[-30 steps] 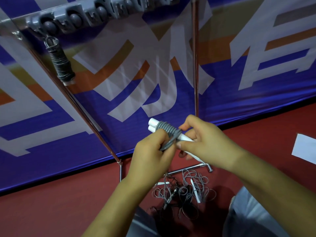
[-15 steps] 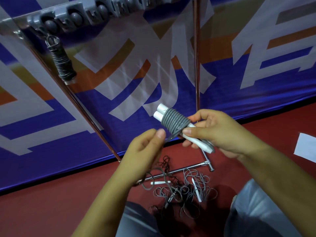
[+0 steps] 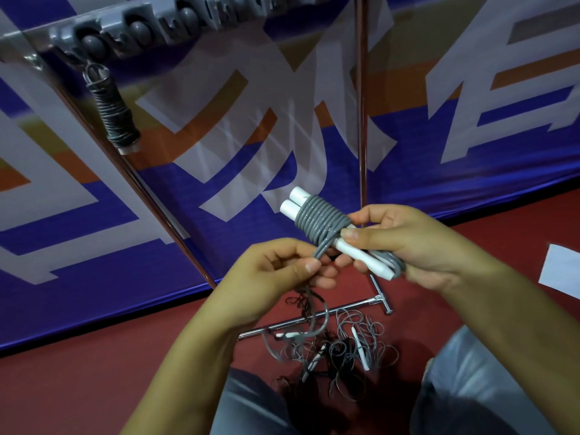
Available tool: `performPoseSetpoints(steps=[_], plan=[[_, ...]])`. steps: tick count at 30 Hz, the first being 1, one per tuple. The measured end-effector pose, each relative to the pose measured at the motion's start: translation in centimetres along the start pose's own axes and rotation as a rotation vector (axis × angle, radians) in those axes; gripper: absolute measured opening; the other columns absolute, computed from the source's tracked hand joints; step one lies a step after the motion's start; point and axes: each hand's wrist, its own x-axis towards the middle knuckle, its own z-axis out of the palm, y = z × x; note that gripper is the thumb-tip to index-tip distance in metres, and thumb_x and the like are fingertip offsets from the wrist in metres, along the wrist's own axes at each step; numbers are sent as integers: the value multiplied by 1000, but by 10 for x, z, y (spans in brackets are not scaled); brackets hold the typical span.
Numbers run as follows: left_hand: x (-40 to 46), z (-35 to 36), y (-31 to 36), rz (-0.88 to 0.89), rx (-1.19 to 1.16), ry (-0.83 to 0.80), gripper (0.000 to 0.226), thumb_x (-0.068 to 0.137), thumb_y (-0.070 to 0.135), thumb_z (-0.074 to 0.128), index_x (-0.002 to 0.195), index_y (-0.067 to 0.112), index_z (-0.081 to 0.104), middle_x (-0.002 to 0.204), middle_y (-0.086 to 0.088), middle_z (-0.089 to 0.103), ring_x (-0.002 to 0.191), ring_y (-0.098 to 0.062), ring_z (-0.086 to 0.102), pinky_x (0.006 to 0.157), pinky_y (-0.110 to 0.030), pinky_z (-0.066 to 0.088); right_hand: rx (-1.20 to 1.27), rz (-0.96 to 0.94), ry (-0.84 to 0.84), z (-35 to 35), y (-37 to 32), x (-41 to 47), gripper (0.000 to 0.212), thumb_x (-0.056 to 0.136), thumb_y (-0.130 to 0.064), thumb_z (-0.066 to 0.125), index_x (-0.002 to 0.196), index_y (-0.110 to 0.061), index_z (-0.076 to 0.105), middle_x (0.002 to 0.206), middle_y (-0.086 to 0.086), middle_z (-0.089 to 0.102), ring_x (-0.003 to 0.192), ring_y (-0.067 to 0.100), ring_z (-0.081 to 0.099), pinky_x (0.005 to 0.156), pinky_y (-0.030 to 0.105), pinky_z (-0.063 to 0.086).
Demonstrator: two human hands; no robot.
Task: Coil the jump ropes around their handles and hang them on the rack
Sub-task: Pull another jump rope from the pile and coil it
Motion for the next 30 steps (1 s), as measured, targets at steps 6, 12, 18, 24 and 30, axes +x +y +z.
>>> performPoseSetpoints(steps=[6, 12, 18, 24, 30], plan=[[-3, 2, 3, -26, 60, 128, 9, 71, 9, 66, 79, 9, 62, 75, -9, 73, 63, -15, 66, 66, -25, 56, 93, 31, 13, 1, 2, 1, 32, 68, -9, 65, 98, 0, 56, 73, 20, 70, 56, 21, 69, 44, 21, 51], [-9, 17, -9, 289, 842, 373, 8, 89, 11, 58, 87, 18, 57, 69, 2, 65, 60, -10, 60, 57, -33, 51, 168, -5, 66, 6, 7, 7, 36, 66, -11, 66, 98, 2, 58, 77, 16, 71, 66, 25, 71, 45, 21, 52], [2, 21, -9, 13, 255, 251, 14, 92, -2, 49, 87, 11, 44, 81, -5, 73, 45, -15, 35, 43, -27, 30, 103, -94, 124, 7, 6, 7, 32, 66, -13, 67, 95, -1, 60, 76, 13, 72, 64, 23, 71, 47, 21, 52], [10, 12, -13, -10, -50, 65, 30, 88, 34, 50, 87, 13, 72, 70, -10, 68, 42, -7, 30, 43, -15, 28, 55, -88, 83, -1, 2, 6, 30, 66, -15, 68, 94, -6, 62, 81, 17, 72, 70, 25, 72, 50, 20, 53], [9, 8, -19, -25, -290, -23, 12, 75, 11, 69, 83, 14, 77, 81, -10, 73, 70, -16, 69, 70, -26, 55, 131, -53, 1, -2, -3, 6, 31, 66, -11, 65, 96, -3, 61, 82, 15, 71, 68, 24, 71, 47, 20, 52]])
